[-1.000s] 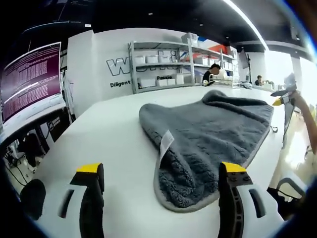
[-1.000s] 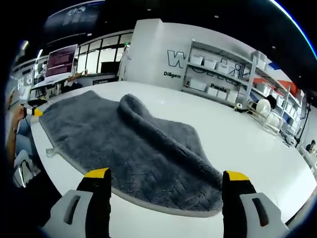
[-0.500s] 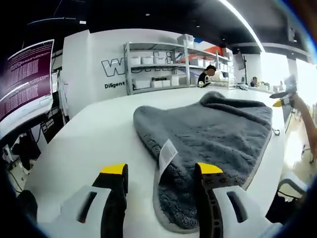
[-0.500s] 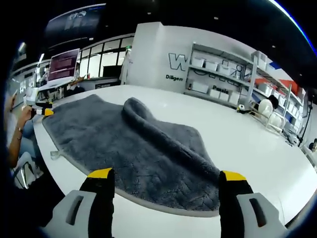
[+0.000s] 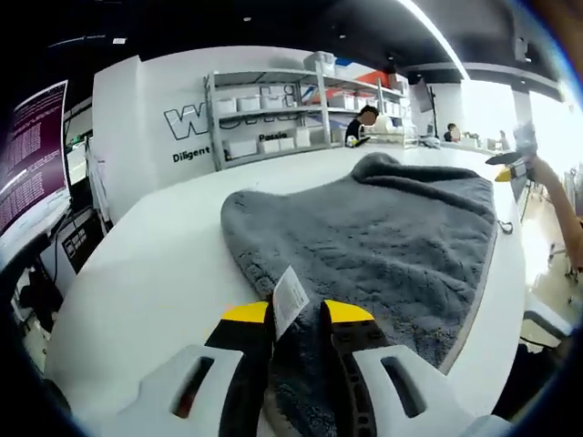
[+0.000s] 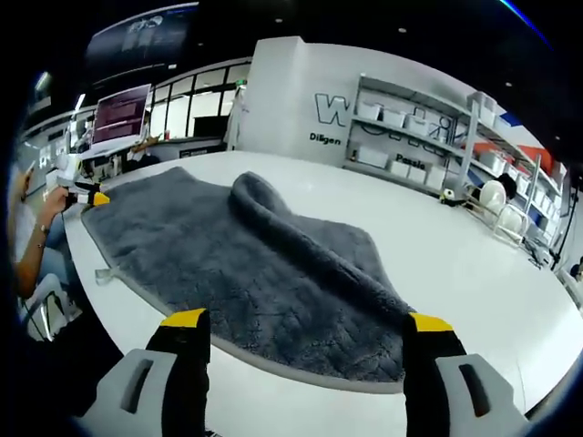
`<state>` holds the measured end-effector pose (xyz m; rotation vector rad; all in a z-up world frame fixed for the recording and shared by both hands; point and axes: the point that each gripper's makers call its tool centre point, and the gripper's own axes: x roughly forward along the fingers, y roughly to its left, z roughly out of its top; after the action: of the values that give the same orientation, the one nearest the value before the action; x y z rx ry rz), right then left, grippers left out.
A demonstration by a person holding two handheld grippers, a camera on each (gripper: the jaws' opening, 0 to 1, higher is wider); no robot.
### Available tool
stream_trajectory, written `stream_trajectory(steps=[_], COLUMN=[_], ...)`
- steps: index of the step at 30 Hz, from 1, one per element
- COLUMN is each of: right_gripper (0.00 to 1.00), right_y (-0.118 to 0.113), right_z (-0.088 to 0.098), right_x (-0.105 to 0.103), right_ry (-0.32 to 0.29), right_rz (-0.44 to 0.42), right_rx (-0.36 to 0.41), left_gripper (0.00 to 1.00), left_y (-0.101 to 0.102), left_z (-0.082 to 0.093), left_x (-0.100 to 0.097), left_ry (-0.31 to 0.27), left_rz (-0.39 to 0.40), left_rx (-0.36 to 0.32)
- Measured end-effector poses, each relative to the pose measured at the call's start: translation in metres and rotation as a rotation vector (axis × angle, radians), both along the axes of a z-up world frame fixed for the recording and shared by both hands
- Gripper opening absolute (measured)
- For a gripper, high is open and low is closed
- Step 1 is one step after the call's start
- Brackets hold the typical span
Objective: Open the folded towel by lifting each exposed corner and separating the folded layers until the towel lies flat within the target outline without major curled edges
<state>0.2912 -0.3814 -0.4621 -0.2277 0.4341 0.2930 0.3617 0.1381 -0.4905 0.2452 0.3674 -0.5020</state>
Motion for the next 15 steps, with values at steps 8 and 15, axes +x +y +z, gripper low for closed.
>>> stream_trajectory(steps=[8, 15], right_gripper=[0.88, 0.87], right_y=[0.000, 0.002], right_z=[-0.005, -0.004], right_x=[-0.002, -0.002], right_ry=[0.013, 0.010], right_rz=[0.001, 0.007], right_rx=[-0.001, 0.005], left_gripper=[0.13, 0.08], left_y=[-0.008, -0.023], left_z=[0.009, 0.020], left_x=[0.003, 0.010], left_ry=[-0.123, -0.228], left_rz=[-0.036, -0.058], left_rx=[0.234, 0.422])
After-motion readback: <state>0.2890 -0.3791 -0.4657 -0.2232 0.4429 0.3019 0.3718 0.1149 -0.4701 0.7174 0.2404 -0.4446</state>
